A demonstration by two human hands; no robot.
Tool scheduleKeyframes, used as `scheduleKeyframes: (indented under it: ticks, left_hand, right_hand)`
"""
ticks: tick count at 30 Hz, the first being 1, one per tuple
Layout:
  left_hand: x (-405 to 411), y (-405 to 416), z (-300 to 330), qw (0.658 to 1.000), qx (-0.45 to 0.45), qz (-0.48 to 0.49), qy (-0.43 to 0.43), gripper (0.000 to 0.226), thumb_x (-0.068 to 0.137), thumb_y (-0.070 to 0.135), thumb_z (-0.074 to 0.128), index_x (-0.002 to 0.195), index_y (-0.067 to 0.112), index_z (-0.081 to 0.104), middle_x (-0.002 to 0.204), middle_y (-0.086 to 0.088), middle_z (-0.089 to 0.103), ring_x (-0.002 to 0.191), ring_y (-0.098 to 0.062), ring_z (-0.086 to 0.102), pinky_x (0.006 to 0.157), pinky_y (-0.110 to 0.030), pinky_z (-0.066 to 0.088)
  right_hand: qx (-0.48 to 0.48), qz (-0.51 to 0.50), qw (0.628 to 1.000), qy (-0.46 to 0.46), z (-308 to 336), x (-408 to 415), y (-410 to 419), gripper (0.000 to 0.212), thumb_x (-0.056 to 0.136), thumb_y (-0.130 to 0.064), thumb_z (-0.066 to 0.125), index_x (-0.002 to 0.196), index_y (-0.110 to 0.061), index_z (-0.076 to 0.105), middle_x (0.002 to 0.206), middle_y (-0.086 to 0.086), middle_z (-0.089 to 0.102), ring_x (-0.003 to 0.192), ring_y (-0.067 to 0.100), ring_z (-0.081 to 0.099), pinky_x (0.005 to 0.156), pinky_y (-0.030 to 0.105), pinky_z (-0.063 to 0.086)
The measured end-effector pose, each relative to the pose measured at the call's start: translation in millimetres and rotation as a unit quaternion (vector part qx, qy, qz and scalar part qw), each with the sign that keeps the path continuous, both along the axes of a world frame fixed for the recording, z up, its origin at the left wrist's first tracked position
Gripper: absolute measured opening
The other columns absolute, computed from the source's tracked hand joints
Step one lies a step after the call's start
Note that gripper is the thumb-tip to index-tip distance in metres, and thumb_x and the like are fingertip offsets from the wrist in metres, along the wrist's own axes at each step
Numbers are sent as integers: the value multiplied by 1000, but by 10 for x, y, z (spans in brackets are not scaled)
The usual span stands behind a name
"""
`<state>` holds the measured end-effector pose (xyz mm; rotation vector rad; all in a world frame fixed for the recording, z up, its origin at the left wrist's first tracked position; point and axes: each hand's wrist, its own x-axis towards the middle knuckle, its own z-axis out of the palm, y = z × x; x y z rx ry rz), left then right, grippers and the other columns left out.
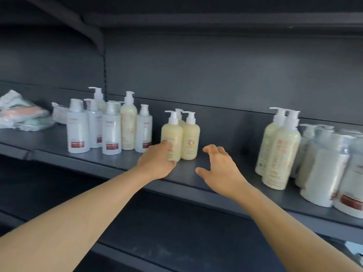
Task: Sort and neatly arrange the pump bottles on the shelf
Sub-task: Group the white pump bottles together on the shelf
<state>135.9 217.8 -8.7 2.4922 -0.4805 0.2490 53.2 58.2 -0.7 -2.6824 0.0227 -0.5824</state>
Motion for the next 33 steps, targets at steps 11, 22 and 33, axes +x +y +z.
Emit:
scheduleKeyframes:
  ticks: [11, 22, 33]
  left_hand:
    - [1000, 1430, 1, 993, -68, 87, -38, 60, 83, 22, 67, 129, 12, 30, 124, -9, 38, 114, -28, 47, 90, -41, 47]
    - [1765, 1633, -199, 985, -169, 19, -5, 70, 79, 18, 71, 129, 9, 24, 132, -11, 39, 116, -28, 46, 87, -36, 41]
    - [1919, 1677, -231, 989, -146, 16, 19, 65, 74, 29, 75, 121, 10, 33, 126, -5, 45, 114, -25, 48, 88, -36, 44]
  right_hand:
    - [76, 24, 997, -10, 28, 1001, 1350, 64, 88, -20, 61, 141, -14, 24, 137, 6, 38, 110, 19, 46, 86, 22, 35]
    - [183, -67, 980, 50, -27, 1935, 1615, 93, 85, -24, 66, 149, -13, -1, 151, 10, 29, 137, 24, 33, 104, 32, 32]
    - [315, -75, 946, 25, -163, 2552, 1576, 65, 80, -20, 70, 129, -13, 28, 126, 8, 50, 110, 27, 53, 92, 49, 50]
